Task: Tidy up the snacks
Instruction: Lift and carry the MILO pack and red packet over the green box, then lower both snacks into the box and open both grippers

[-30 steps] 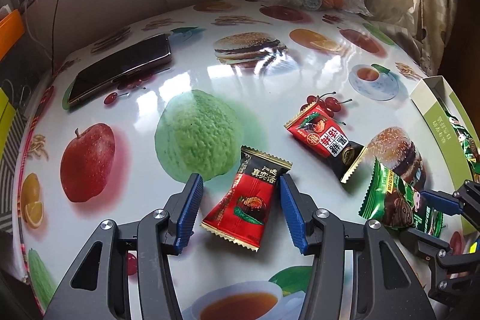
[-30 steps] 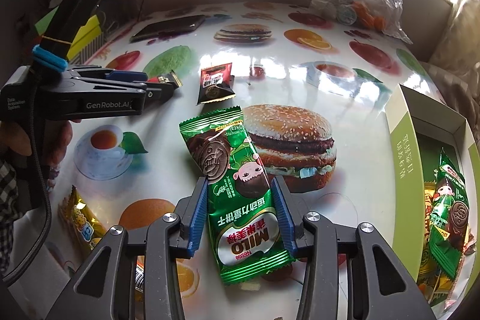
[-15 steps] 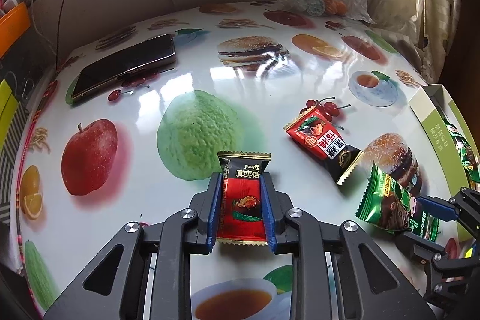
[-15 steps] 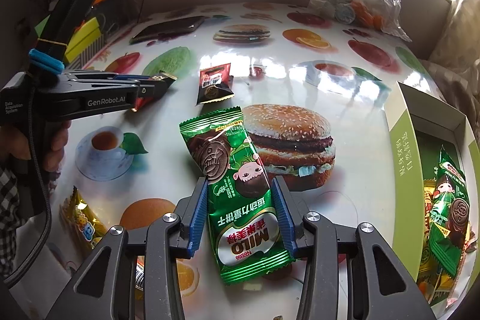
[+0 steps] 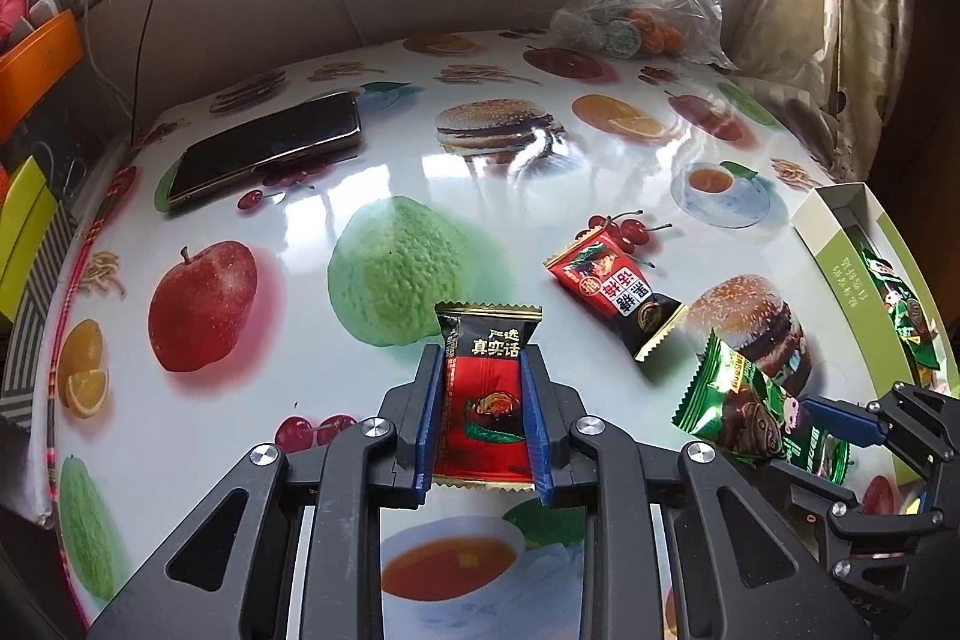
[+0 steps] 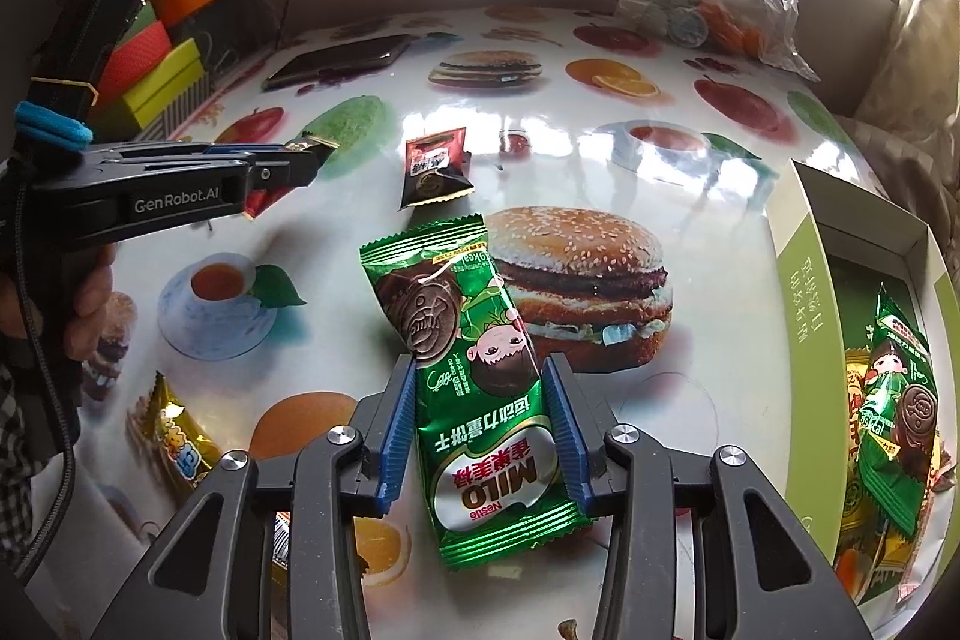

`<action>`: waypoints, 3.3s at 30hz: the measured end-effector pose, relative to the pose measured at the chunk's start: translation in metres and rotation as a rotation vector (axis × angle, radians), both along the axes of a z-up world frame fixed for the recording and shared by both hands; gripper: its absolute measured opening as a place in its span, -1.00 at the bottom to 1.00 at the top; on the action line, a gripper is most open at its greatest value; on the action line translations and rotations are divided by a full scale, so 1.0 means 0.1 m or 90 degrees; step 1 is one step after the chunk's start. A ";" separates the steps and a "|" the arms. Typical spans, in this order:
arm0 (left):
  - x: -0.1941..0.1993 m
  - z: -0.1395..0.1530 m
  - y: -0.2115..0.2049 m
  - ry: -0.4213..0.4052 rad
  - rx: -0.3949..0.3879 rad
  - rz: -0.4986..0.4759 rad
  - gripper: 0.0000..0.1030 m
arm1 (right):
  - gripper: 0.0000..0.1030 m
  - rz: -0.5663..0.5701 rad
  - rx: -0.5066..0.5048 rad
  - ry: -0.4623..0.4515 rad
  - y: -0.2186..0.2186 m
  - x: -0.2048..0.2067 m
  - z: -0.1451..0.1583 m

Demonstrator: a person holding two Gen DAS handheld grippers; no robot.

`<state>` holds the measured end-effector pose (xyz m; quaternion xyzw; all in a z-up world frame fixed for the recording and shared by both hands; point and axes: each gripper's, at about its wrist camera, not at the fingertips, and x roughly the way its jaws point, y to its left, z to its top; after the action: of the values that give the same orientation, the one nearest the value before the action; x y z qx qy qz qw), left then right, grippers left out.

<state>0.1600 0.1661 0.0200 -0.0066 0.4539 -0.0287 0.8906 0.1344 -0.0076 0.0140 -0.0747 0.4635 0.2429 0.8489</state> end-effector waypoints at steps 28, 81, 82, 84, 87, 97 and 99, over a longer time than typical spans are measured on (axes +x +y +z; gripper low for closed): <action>-0.39 0.56 -0.30 -0.074 -0.005 -0.015 -0.50 | -0.21 -0.040 0.035 -0.059 -0.28 -0.23 0.44; 0.06 0.54 -2.18 -0.028 -0.074 -0.187 -0.50 | -0.21 -0.321 0.016 -0.062 -2.12 -0.26 0.58; 0.08 0.52 -2.21 -0.026 -0.074 -0.192 -0.50 | -0.21 -0.324 0.017 -0.060 -2.13 -0.25 0.56; 0.13 0.48 -2.27 -0.019 -0.073 -0.194 -0.50 | -0.21 -0.329 0.015 -0.055 -2.17 -0.24 0.52; 0.19 0.43 -2.34 -0.007 -0.071 -0.194 -0.50 | -0.21 -0.338 0.014 -0.044 -2.21 -0.21 0.45; 0.32 0.31 -2.51 0.013 -0.075 -0.206 -0.50 | -0.21 -0.339 -0.002 -0.040 -2.22 -0.20 0.36; 0.35 0.28 -2.53 0.017 -0.075 -0.207 -0.50 | -0.21 -0.339 -0.003 -0.039 -2.22 -0.20 0.36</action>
<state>0.1949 -0.0867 0.0483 0.0145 0.4585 -0.1991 0.8660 0.1139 -0.2293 0.0495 0.0407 0.4414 0.0080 0.8964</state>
